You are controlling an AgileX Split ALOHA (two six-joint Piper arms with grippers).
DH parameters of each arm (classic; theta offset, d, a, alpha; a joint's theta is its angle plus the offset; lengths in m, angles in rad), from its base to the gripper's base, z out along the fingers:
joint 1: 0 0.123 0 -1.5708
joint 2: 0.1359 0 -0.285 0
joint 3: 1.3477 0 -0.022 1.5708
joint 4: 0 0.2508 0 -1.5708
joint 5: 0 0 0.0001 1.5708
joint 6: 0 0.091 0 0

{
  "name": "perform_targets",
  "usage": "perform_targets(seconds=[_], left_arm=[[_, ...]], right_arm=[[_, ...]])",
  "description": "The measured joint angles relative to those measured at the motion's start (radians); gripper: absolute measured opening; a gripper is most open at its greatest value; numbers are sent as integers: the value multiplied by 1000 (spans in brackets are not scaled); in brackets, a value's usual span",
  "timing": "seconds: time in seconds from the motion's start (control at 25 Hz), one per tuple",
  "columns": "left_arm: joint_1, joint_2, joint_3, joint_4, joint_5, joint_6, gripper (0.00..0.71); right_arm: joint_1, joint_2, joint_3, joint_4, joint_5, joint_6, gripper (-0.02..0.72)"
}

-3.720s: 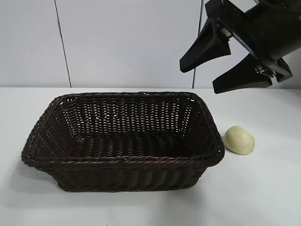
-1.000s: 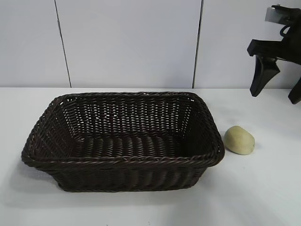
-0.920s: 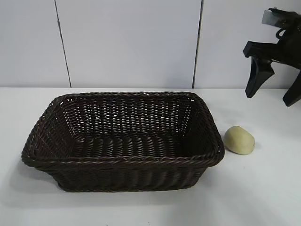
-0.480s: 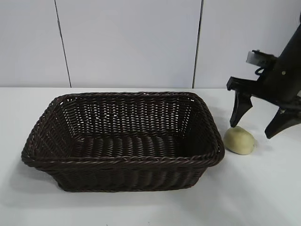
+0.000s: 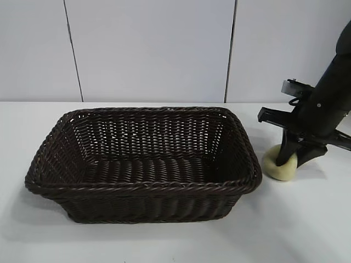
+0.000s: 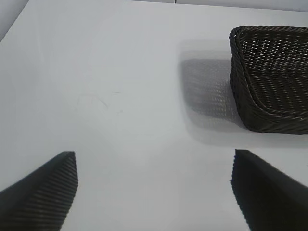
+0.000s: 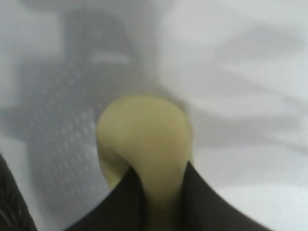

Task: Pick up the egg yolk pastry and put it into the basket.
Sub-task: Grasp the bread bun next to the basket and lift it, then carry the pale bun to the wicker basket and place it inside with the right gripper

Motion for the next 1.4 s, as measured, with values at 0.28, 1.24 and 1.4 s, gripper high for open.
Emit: perform_targets(seconds=[0.28,1.24,1.4], left_arm=[[0,0,0,0,0,0,630],[0,0,0,1,0,0,630],[0,0,0,1,0,0,630]], right_arm=[[0,-153,-40,-8,88,-33,53],[415,-368,-98,101,-14,1,51],[554,-366,-98,107,-106,8,51]])
